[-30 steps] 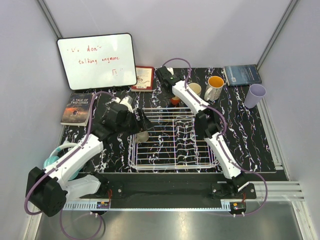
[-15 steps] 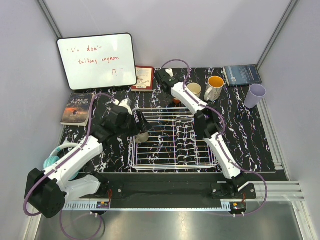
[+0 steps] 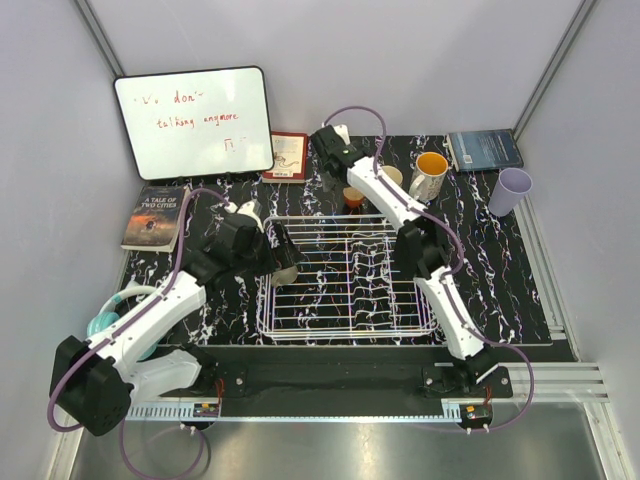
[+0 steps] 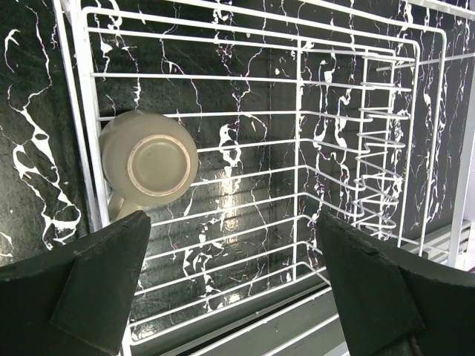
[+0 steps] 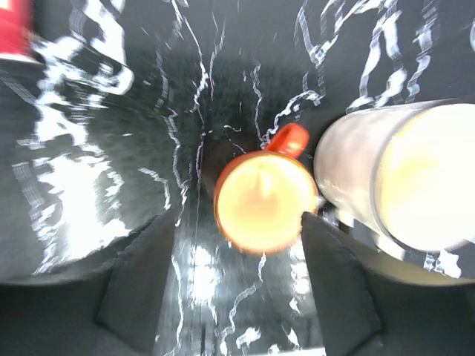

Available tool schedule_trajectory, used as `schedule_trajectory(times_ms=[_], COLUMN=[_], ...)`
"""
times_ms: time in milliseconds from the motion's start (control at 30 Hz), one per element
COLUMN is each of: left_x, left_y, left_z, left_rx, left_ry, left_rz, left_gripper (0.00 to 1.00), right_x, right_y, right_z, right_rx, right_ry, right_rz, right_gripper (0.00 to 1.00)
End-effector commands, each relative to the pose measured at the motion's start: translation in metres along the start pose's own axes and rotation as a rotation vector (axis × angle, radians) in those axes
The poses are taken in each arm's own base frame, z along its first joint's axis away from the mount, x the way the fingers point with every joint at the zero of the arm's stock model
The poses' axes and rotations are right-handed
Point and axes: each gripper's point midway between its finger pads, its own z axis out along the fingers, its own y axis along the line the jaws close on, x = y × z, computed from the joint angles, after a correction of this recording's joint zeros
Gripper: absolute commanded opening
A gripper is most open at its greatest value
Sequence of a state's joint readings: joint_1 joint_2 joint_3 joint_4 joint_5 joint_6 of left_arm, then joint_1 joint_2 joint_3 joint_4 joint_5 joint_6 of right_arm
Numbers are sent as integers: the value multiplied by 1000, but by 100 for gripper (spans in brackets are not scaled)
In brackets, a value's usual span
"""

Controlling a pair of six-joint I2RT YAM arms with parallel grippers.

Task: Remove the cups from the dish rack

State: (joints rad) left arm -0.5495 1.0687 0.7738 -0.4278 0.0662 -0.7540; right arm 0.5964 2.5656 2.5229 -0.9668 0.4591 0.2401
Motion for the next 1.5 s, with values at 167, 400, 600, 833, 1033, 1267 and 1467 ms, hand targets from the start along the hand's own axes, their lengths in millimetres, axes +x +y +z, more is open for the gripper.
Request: schedule_trajectory(times_ms=[167,400,600,833,1033,1267,1467], left_x=[-20,-14,-12,-17,-33,-19,-4], left_y=[-5,20,37,55,41,51,55], left_z=[6,27,36,27,14,24,38], left_rx=[-25,-196,-306,-427,-430,-493,-524], left_ry=[-79,38,76,70,9,95,155], left_rz=[-83,55,74,87,128,141,164], left_gripper=[96,89,87,87,87,85,81], right_x=[-77,-33,15,42,57,60,65], right_y=[-13,-18,-33,-46,-50,-55,-61], right_z=[-181,-273,-315,-341,-342,-339,-337], right_rx=[-159,-368,-485,-546,-560,-544,-524], right_ry=[-278,-308,-314,-319,-307,-317,-326], right_rz=[91,119,125,122,115,97,86], right_gripper=[94,94,94,93,94,94,94])
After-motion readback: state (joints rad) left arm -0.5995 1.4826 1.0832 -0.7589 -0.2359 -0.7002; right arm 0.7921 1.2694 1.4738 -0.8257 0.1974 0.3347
